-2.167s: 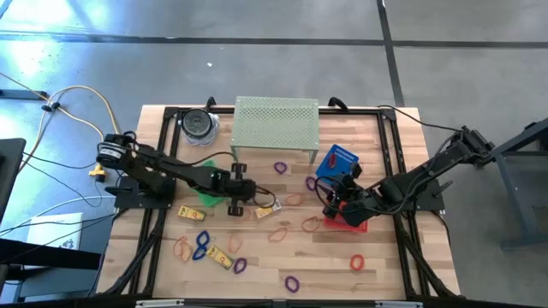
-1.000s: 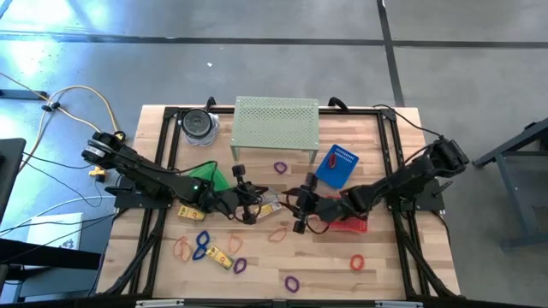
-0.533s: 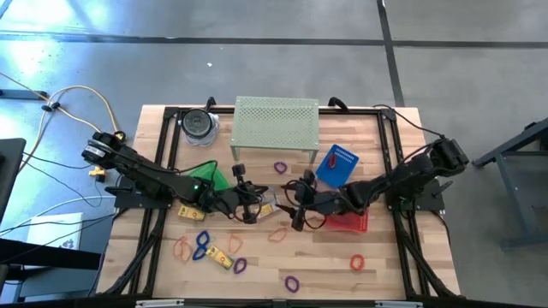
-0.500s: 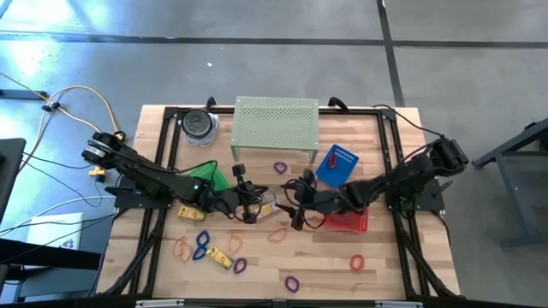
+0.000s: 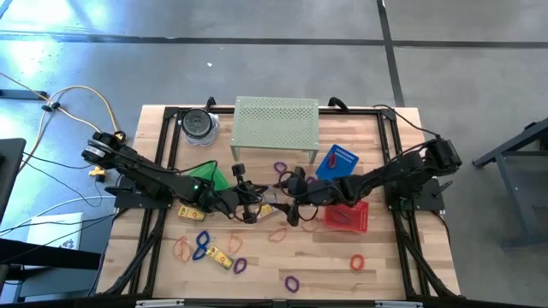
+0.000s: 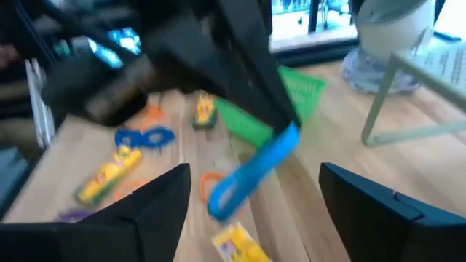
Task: Pick & Place Office Desk Supplies
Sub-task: Put the blue rubberband into the red basket
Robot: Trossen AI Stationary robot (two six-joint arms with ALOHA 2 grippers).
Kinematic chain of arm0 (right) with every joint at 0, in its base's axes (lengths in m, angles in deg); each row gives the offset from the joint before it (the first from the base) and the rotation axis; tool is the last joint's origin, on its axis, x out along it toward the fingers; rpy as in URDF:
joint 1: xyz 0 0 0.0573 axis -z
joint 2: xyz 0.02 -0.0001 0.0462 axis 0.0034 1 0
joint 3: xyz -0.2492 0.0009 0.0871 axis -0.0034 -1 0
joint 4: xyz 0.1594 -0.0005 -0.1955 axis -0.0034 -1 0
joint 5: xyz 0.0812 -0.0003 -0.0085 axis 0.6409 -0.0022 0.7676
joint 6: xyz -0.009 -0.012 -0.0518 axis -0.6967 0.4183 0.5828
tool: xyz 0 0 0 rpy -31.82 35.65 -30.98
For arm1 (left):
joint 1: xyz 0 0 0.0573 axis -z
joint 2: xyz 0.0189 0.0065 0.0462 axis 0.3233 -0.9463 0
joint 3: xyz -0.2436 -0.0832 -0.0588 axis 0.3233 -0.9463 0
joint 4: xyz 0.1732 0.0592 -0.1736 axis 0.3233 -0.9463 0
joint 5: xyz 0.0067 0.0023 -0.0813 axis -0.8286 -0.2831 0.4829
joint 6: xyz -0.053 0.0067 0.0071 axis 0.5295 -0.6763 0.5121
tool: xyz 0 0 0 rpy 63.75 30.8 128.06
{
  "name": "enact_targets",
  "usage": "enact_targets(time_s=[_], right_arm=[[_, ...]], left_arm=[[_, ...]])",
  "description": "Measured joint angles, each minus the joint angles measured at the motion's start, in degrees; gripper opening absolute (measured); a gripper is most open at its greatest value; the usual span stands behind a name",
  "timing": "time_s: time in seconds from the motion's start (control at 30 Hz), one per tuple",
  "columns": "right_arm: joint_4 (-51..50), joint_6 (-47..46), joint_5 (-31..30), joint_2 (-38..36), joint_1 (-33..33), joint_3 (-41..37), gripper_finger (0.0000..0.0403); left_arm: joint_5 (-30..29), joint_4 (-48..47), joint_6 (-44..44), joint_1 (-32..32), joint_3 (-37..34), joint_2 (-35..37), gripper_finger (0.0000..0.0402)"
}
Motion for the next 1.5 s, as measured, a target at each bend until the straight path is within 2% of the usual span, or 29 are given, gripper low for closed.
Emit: enact_targets(time_s=[0.17,0.33,0.7,0.93,1.07,1.17,1.4,1.5], right_arm=[[0.4,-0.1,-0.1,0.6,0.8,0.1,0.0248],[0.8,0.2,0.2,1.2,1.4,0.2,0.0191],[0.5,1.9,0.1,1.3,1.9,0.1,0.0014],[-0.4,2.7,0.1,1.3,1.8,0.1,0.0003],[-1.0,2.6,0.1,1.3,1.8,0.1,0.0003],[-1.7,2.5,0.1,1.3,1.8,0.1,0.0003],[-3.8,1.4,0.1,1.3,1.7,0.1,0.0003],[-7.1,1.3,-0.5,0.6,0.8,0.1,0.0003]], left_arm=[[0.0,0.0,-0.2,0.0,0.0,0.0,0.0001],[-0.1,0.0,-0.6,0.0,0.0,0.0,0.0001],[-0.1,0.0,-1.1,0.0,0.0,0.0,0.0001],[0.4,-0.2,-2.2,0.0,0.0,0.0,0.0002],[0.5,-0.2,-5.9,0.4,0.0,0.0,0.0021],[0.6,-0.1,-7.7,0.9,0.0,0.0,0.0052],[0.6,-0.1,-9.0,2.2,0.0,0.0,0.0151],[0.6,-0.1,-8.5,2.6,0.0,0.0,0.0178]])
